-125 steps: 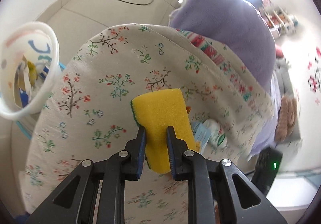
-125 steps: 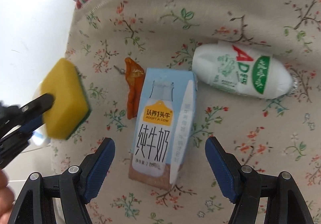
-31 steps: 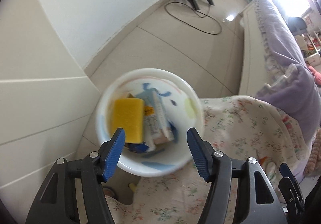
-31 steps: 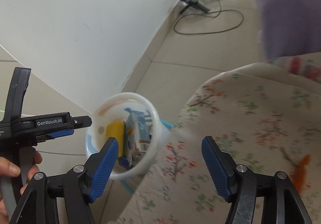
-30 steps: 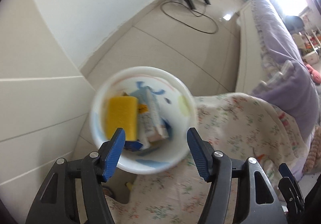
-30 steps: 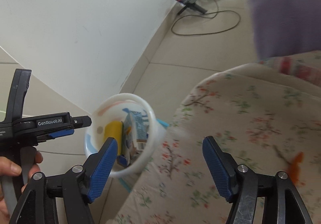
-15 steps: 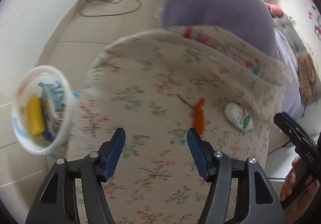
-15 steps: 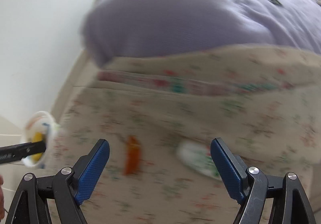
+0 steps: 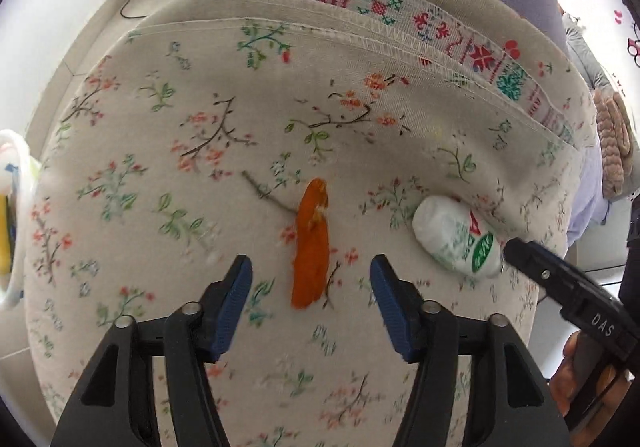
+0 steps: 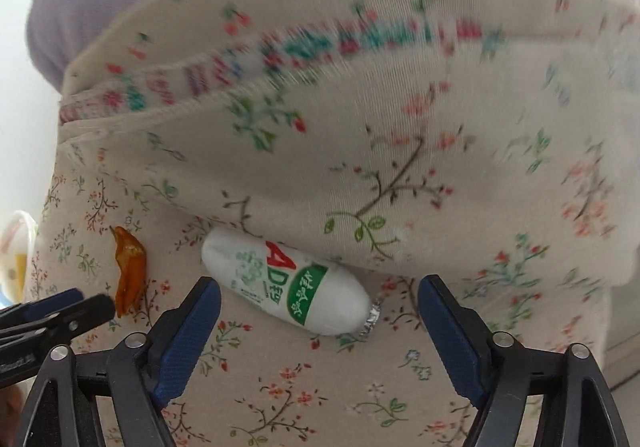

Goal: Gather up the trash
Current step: 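Return to the bed and grasp the orange peel with the left gripper, then grasp the white AD milk bottle with the right gripper and lift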

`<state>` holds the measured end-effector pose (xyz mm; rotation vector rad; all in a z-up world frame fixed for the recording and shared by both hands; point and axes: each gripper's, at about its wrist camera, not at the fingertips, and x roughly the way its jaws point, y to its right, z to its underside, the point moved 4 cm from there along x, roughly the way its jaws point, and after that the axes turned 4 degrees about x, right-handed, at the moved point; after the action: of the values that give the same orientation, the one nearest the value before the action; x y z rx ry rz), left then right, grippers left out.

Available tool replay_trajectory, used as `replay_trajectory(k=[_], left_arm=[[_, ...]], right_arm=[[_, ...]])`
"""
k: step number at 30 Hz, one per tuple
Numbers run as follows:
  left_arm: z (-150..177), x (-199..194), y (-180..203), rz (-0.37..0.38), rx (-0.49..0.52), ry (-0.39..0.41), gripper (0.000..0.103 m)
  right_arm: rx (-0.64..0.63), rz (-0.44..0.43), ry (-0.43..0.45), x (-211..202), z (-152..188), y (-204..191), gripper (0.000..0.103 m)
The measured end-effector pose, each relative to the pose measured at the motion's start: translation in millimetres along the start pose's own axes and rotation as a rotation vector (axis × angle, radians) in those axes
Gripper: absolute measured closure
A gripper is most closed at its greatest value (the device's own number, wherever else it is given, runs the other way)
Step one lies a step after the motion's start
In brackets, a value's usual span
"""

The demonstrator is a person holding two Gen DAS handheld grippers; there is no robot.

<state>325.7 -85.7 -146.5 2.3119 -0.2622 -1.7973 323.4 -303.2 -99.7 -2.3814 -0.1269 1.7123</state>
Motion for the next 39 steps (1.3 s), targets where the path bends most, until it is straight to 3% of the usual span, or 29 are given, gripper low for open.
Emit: replay_trajectory(k=[8, 16, 22, 26, 28, 29, 30, 39], left_arm=[[-4, 23, 13, -0.038, 0.04, -0.01, 0.086], [-12, 0, 9, -0.003, 0.049, 0.002, 0.089], [-16, -17, -3, 0.018, 0.01, 0.003, 0.089], [-16, -27, -19, 0.009, 0.0, 0.013, 0.089], [-22, -29, -17, 0.01, -0.008, 0.013, 0.089], [-23, -31, -21, 0.011, -0.013, 0.014, 0.089], [-22, -33, -25, 0.011, -0.016, 0.017, 0.089], [-12, -59, -52, 0.009, -0.039, 0.062, 0.089]], right_arm=[[0.009, -0.047, -0.092, 37, 2, 5, 0.025], [-0.027, -0.087, -0.121, 50, -2, 5, 0.025], [-0.107, -0.125, -0.158, 58, 8, -19, 0.029], [-0.168, -0.147, -0.195, 62, 19, -39, 0.057], [-0.198, -0.139, -0.192, 62, 24, -50, 0.062], [-0.212, -0.138, -0.188, 61, 25, -57, 0.074], [-0.218, -0.145, -0.185, 60, 26, -65, 0.078], [-0.232, -0.236, -0.12, 38, 31, -128, 0.078]])
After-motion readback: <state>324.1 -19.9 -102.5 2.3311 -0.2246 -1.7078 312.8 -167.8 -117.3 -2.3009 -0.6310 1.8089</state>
